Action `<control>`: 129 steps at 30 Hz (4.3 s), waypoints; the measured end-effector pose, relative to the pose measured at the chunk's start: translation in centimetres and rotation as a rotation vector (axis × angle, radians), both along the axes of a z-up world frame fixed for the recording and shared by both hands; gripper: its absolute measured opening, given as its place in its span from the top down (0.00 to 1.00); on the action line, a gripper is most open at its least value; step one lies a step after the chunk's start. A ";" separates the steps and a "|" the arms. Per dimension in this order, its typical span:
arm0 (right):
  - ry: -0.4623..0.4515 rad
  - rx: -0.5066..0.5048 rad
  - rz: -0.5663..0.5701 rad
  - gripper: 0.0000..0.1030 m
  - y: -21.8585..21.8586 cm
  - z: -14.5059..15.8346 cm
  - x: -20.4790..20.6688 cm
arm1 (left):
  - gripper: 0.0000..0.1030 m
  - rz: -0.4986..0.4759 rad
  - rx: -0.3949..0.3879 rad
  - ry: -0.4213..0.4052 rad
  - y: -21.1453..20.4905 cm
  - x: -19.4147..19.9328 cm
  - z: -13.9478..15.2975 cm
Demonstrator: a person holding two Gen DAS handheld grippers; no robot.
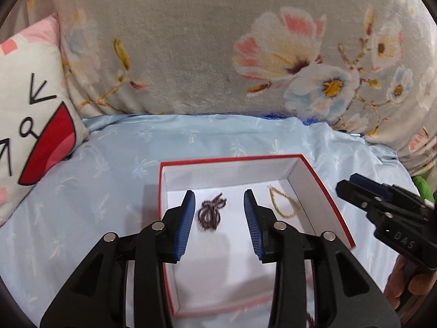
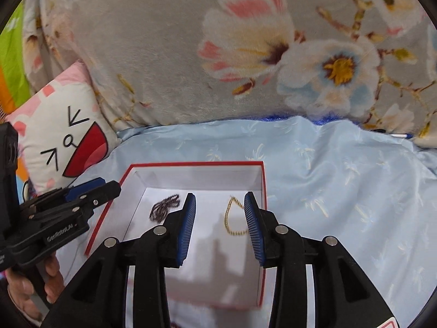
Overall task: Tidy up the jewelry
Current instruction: 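Withdraw both open tools from the box back over the jewelry, then close the right tool on the yellow beaded bracelet, then close the left tool on the silver watch while the right tool holds the yellow bracelet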
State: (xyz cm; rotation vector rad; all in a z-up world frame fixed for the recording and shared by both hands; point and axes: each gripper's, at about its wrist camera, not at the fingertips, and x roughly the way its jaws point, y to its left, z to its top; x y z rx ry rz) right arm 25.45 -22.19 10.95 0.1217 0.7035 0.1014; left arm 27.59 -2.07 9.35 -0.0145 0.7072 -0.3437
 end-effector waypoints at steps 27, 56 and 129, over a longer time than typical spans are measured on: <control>0.164 0.024 -0.033 0.59 0.7 -8.0 -24.6 | 0.64 0.036 0.004 0.147 3.1 -23.0 -7.2; 0.187 0.041 0.053 0.89 3.0 -9.5 -23.1 | 0.64 0.059 -0.016 0.171 3.6 -23.2 -8.3; 0.123 0.131 0.060 0.91 1.1 -5.5 -23.2 | 0.92 -0.014 0.001 0.138 -0.3 -16.6 -7.2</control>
